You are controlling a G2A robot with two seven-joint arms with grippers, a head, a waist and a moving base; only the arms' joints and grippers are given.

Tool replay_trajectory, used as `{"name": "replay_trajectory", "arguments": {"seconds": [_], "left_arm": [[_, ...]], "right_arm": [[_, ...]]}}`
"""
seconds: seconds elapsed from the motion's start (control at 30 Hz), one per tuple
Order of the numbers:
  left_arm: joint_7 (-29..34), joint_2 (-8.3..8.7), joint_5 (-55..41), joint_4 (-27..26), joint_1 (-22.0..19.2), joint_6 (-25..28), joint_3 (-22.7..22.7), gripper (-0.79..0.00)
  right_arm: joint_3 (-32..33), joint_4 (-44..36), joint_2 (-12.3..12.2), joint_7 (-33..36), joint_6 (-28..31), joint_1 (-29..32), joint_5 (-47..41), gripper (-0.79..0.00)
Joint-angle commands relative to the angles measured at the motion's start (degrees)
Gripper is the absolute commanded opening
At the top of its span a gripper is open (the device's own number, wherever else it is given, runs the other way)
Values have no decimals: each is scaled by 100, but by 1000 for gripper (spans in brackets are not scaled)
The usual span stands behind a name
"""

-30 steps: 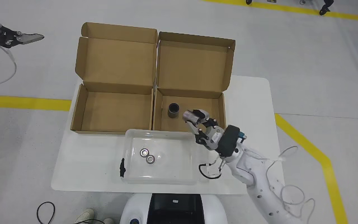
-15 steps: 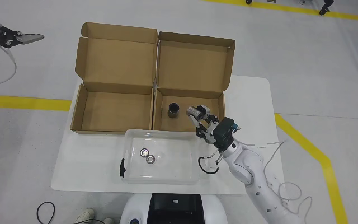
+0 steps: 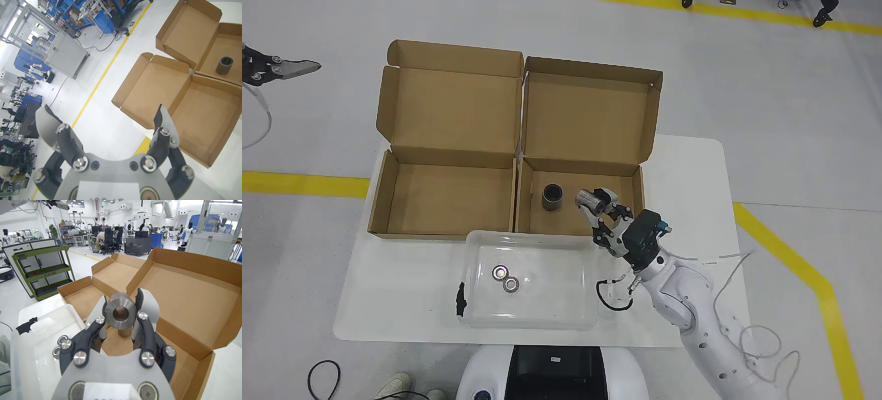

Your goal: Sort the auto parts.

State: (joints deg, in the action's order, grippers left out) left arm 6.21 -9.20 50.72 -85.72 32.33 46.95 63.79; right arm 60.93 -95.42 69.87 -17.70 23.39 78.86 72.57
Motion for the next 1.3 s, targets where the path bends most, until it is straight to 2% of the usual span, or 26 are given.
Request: {"name": "replay_trajectory", "arguments": {"seconds": [0.0, 0.1, 0.4, 0.67, 1.23, 1.27], "left_arm": [[0, 0, 0, 0, 0, 0, 0, 0], [0, 0, 0, 0, 0, 0, 0, 0], [0, 0, 0, 0, 0, 0, 0, 0], [0, 0, 0, 0, 0, 0, 0, 0], [0, 0, 0, 0, 0, 0, 0, 0], [0, 0, 0, 0, 0, 0, 0, 0]], "right_arm": [[0, 0, 0, 0, 0, 0, 0, -785], [40, 27, 5, 194, -173, 12, -66, -785], [-303, 348, 219, 2172, -1386, -639, -921, -785], [-694, 913, 398, 3388, -1959, -1275, -1116, -785], [-1201, 1861, 719, 4268, -2206, -2077, -1469, -785], [-1214, 1906, 732, 4302, -2207, -2103, -1486, -751]]}}
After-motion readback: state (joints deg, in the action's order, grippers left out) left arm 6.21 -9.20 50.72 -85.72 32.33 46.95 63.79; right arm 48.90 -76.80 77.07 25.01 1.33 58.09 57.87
